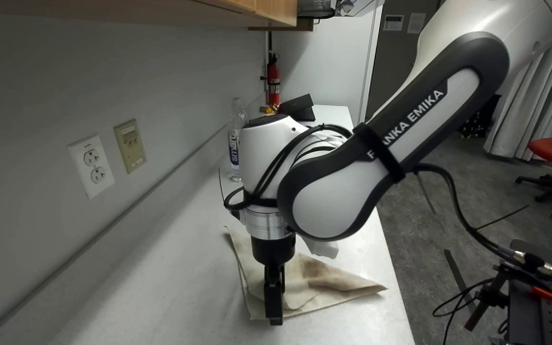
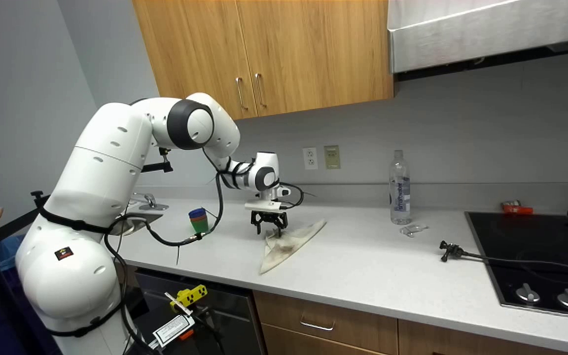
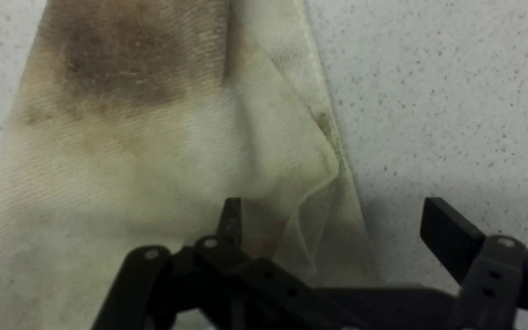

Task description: Fold the table cloth.

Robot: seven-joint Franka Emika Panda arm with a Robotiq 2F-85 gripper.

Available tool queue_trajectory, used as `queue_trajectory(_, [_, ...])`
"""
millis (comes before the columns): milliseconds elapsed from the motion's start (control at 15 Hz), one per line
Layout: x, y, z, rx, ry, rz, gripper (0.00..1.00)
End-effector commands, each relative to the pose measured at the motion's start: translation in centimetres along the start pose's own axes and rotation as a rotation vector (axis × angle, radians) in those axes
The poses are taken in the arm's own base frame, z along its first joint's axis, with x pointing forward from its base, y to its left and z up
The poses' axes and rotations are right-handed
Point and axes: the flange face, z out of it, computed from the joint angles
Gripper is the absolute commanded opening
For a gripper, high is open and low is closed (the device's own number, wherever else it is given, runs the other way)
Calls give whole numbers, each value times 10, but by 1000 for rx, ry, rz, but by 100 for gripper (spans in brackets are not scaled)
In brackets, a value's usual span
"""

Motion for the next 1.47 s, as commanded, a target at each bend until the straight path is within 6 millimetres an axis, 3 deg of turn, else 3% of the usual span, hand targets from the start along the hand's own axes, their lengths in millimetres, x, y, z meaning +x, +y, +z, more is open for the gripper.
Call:
queue_trajectory(0, [-8, -9, 1, 65, -57, 33, 100])
queue_trajectory(333, [-5, -34, 0, 127, -47, -1, 100])
queue_trajectory(800, [-5, -42, -1, 58, -25, -66, 100])
queue_trajectory(1067, [-35, -29, -8, -38, -142, -55, 100])
queue_trajectory(1400, [-80, -9, -40, -126, -266, -33, 100])
